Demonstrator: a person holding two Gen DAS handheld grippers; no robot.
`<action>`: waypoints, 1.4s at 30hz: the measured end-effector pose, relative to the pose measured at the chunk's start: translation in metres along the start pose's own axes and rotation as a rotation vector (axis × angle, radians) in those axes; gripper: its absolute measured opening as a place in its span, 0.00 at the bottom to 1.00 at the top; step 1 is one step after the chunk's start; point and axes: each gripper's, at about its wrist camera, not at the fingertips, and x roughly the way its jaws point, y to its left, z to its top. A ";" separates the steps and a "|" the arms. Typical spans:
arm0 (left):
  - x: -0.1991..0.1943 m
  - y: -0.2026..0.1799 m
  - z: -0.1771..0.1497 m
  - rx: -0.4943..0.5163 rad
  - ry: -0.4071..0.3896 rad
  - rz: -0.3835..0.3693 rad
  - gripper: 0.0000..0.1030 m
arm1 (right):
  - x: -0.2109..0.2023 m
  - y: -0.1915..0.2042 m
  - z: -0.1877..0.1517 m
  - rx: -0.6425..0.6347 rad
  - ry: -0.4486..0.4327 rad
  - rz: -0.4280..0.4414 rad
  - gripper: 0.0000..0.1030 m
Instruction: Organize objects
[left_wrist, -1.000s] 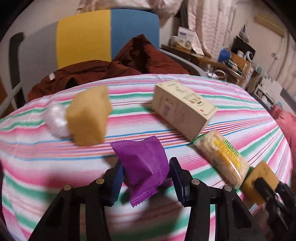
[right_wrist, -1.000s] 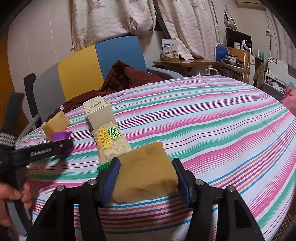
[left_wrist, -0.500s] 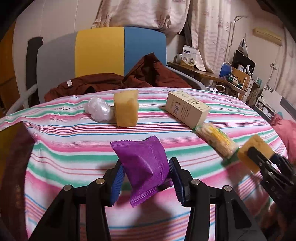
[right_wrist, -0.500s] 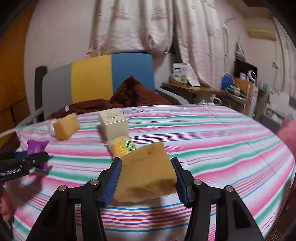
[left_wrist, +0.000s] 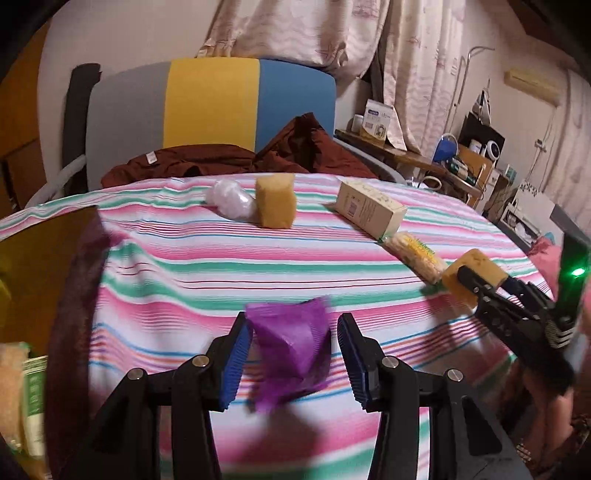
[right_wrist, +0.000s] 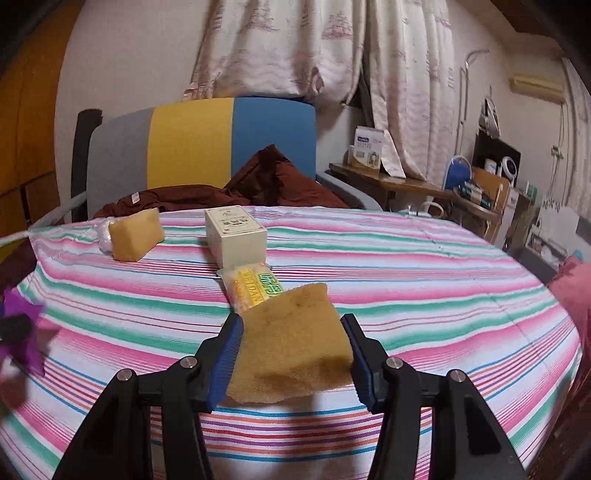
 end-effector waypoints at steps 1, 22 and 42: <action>-0.007 0.004 0.000 -0.006 -0.006 -0.002 0.47 | -0.001 0.003 0.000 -0.013 -0.001 -0.001 0.53; 0.038 0.014 0.002 -0.055 0.181 0.038 0.61 | 0.002 0.017 -0.002 -0.090 0.029 0.008 0.53; -0.021 0.042 0.006 -0.158 0.049 -0.024 0.36 | -0.006 0.027 -0.002 -0.129 0.006 0.004 0.53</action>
